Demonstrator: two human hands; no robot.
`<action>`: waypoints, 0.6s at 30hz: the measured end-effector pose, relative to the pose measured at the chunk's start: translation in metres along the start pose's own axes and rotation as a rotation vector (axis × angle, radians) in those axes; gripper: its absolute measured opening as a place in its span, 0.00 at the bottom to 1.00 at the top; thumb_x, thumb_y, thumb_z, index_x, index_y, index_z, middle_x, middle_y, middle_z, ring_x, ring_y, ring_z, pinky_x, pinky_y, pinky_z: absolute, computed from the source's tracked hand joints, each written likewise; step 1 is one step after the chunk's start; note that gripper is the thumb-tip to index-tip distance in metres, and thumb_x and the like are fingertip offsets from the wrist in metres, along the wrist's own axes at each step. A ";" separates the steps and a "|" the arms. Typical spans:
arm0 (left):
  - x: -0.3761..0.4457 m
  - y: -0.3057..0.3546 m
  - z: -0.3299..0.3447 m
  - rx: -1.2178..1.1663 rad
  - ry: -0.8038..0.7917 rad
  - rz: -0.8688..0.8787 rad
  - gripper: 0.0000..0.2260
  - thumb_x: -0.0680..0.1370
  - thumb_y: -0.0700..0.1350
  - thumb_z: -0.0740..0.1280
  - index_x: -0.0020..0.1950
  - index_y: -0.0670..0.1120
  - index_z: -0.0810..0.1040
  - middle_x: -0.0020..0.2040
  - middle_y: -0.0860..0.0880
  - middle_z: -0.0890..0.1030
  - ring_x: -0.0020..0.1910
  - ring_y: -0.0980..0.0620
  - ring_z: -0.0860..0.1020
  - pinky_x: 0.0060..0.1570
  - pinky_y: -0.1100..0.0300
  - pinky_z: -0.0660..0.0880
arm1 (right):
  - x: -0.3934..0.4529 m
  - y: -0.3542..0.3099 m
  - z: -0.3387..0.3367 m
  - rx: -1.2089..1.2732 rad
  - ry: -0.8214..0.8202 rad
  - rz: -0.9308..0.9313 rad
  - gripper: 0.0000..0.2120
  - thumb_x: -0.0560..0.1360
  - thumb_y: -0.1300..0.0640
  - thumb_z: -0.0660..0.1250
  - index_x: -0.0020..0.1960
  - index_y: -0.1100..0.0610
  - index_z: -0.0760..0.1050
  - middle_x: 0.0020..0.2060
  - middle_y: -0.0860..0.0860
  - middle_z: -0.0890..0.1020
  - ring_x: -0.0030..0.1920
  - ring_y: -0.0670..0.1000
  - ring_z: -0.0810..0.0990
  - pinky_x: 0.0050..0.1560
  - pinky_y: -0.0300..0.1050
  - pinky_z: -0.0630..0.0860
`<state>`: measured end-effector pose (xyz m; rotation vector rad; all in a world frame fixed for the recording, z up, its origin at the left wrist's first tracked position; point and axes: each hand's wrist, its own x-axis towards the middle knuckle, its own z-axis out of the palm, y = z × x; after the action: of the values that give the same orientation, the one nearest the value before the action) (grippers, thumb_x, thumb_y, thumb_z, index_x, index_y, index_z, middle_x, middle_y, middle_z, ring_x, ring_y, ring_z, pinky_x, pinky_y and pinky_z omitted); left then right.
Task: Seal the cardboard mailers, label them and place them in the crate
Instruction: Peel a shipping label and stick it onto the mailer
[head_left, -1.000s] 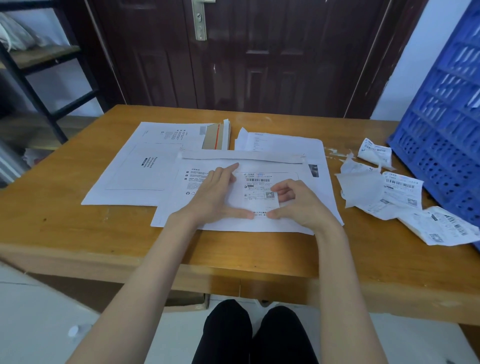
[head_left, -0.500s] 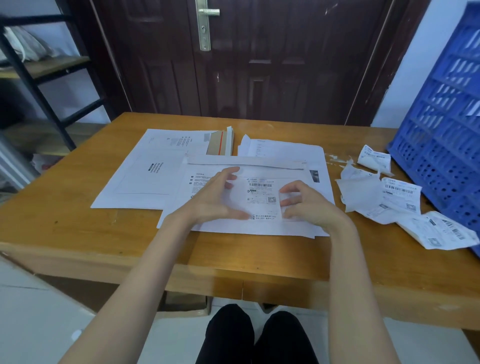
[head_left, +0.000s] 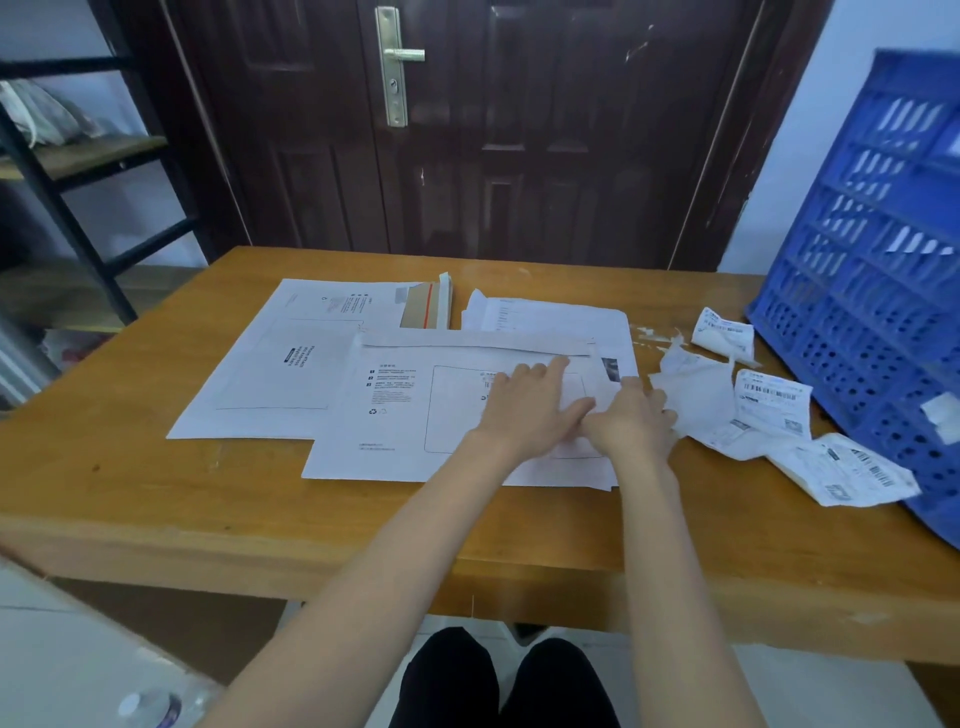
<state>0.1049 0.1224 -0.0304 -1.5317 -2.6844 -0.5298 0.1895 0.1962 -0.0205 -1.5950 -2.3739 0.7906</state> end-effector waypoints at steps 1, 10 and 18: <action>0.005 0.005 0.001 0.022 0.003 -0.011 0.27 0.80 0.61 0.55 0.73 0.45 0.63 0.65 0.44 0.75 0.65 0.43 0.70 0.61 0.49 0.65 | 0.001 0.000 -0.001 0.029 0.011 0.001 0.33 0.74 0.54 0.68 0.74 0.57 0.57 0.70 0.58 0.63 0.69 0.62 0.62 0.67 0.54 0.64; 0.031 0.024 -0.013 0.168 -0.100 -0.052 0.28 0.80 0.63 0.52 0.67 0.42 0.69 0.57 0.42 0.79 0.55 0.43 0.76 0.46 0.55 0.70 | 0.007 0.004 0.000 0.238 0.066 -0.062 0.28 0.73 0.60 0.68 0.71 0.56 0.63 0.60 0.56 0.76 0.64 0.59 0.67 0.59 0.51 0.71; 0.030 0.031 -0.018 0.123 -0.125 -0.200 0.31 0.76 0.70 0.49 0.42 0.44 0.74 0.38 0.48 0.75 0.43 0.46 0.74 0.41 0.57 0.68 | 0.003 0.005 -0.019 0.734 0.038 -0.081 0.12 0.77 0.64 0.56 0.59 0.56 0.70 0.52 0.51 0.73 0.53 0.51 0.71 0.43 0.42 0.68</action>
<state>0.1124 0.1563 0.0009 -1.3162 -2.9220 -0.2728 0.1998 0.2065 -0.0074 -1.1728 -1.7737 1.3811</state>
